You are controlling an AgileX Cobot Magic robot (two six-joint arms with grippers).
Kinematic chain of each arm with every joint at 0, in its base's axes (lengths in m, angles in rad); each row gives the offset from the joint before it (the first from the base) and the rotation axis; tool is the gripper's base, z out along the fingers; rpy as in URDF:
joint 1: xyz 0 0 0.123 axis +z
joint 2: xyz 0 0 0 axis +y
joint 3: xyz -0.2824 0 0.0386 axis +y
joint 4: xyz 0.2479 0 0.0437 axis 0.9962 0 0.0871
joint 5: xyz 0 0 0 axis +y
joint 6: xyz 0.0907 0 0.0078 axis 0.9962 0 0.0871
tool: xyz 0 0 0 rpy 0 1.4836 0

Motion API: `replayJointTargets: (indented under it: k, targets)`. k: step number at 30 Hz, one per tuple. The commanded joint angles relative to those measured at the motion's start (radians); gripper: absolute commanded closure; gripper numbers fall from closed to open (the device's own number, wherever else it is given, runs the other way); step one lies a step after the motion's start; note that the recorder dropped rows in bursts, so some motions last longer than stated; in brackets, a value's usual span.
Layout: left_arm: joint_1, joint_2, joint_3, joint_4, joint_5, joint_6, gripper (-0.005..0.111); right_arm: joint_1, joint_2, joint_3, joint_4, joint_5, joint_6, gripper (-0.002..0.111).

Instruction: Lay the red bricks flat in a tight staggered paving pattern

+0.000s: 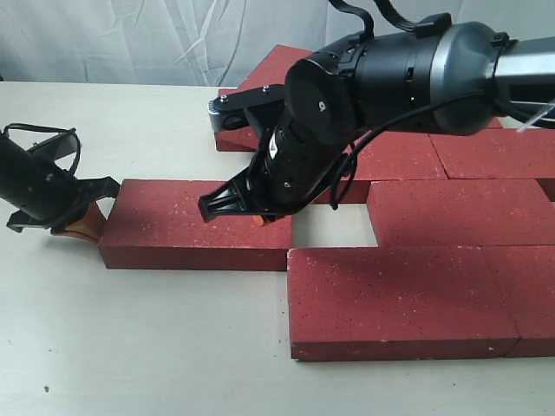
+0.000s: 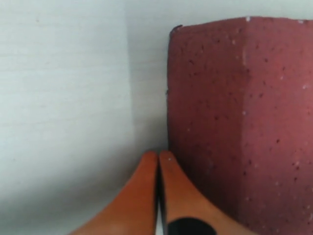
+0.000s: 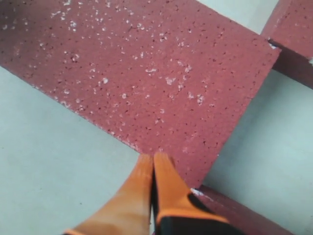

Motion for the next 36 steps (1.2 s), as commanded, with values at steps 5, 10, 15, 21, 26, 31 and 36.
replayJointTargets:
  k: [5, 10, 15, 21, 26, 31, 36]
  targets:
    - [-0.001, -0.002, 0.003, 0.070, -0.079, -0.048, 0.107, -0.005, -0.006, 0.006, -0.009, -0.007, 0.008, 0.109]
    - [-0.001, -0.002, 0.003, 0.053, -0.104, -0.048, 0.107, -0.005, 0.024, 0.031, -0.005, -0.005, 0.008, 0.109]
    - [-0.001, -0.002, 0.003, 0.041, -0.109, -0.048, 0.107, -0.005, 0.073, 0.032, 0.071, -0.007, -0.001, 0.109]
    - [-0.001, -0.002, 0.003, 0.041, -0.123, -0.047, 0.107, -0.005, 0.092, 0.032, 0.088, 0.013, -0.002, 0.109]
    - [-0.001, -0.002, 0.003, 0.041, -0.155, -0.047, 0.107, -0.005, 0.097, 0.032, 0.086, 0.031, -0.024, 0.109]
    - [-0.001, -0.002, 0.003, 0.041, -0.162, -0.047, 0.107, -0.005, 0.127, 0.032, 0.062, 0.003, -0.024, 0.109]
    - [-0.001, -0.002, 0.003, 0.041, -0.162, -0.047, 0.107, -0.005, 0.145, 0.032, 0.035, -0.001, -0.024, 0.109]
